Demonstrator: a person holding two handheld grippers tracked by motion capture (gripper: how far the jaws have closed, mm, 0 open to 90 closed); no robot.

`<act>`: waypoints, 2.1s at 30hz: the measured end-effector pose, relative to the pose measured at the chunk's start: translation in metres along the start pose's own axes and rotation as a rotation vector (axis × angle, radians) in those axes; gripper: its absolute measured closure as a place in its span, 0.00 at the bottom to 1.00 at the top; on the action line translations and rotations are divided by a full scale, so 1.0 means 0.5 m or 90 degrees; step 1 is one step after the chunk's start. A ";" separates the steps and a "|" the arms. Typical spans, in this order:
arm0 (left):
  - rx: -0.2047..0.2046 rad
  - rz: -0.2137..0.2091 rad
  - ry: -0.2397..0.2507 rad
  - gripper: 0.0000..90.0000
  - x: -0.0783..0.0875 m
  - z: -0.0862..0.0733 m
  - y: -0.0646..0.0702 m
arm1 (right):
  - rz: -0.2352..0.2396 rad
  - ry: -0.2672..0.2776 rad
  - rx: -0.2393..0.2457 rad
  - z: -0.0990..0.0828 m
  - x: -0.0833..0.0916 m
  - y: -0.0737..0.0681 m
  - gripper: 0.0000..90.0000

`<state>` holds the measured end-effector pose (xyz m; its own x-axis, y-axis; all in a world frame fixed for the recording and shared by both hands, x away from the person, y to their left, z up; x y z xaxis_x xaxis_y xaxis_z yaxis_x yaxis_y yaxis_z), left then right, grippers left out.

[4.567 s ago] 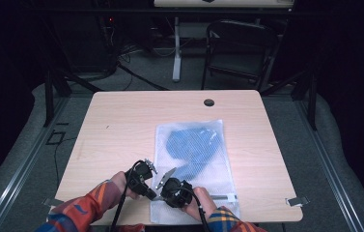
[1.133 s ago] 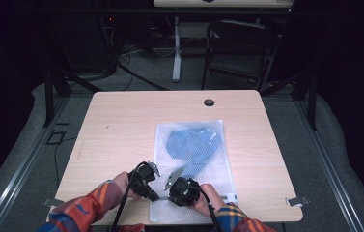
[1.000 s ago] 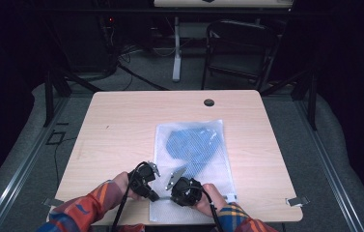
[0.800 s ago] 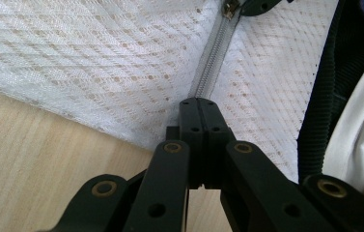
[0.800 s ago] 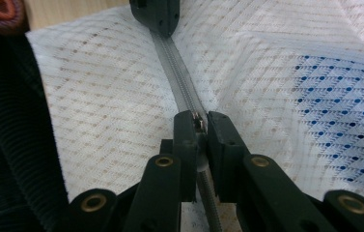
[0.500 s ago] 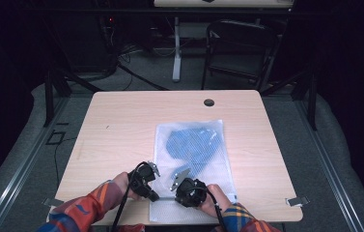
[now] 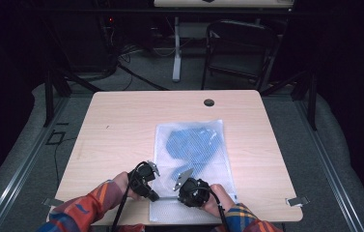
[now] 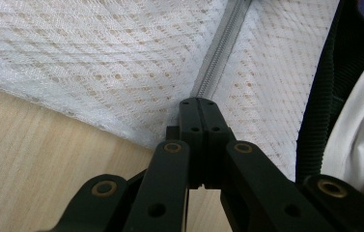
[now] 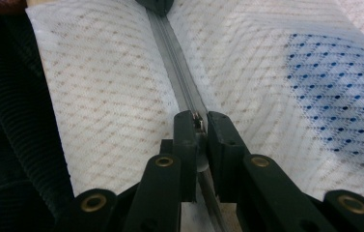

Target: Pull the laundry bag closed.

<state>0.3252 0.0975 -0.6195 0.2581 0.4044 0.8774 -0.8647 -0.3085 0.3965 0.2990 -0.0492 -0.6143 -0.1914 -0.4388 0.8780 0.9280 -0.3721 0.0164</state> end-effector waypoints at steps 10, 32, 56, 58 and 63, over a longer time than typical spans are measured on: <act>0.001 -0.001 0.000 1.00 0.000 0.000 0.000 | -0.005 0.004 0.000 -0.006 0.008 0.003 0.92; 0.002 -0.003 -0.001 1.00 0.000 0.000 0.000 | -0.008 0.002 -0.004 -0.021 0.021 0.010 0.92; -0.034 0.042 0.005 0.99 0.008 0.007 0.007 | -0.019 0.012 -0.007 -0.034 0.041 0.022 0.92; -0.050 0.052 0.019 0.99 0.009 0.015 0.013 | -0.021 0.015 -0.010 -0.034 0.040 0.023 0.92; -0.075 0.083 0.057 0.97 -0.004 0.043 0.025 | -0.020 0.018 -0.010 -0.033 0.037 0.023 0.92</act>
<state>0.3229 0.0741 -0.6105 0.1063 0.4444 0.8895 -0.9340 -0.2623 0.2426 0.3008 -0.0751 -0.6056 -0.2302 -0.4499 0.8629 0.9163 -0.3988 0.0365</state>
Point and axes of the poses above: each handheld gripper's, and its own axes: x roughly backward along the jaws, z roughly out of its top, y roughly to its right, the point moved 7 cm from there along -x, roughly forward along the jaws, and after that the axes turned 1 degree about -z, right-handed, at the moved point
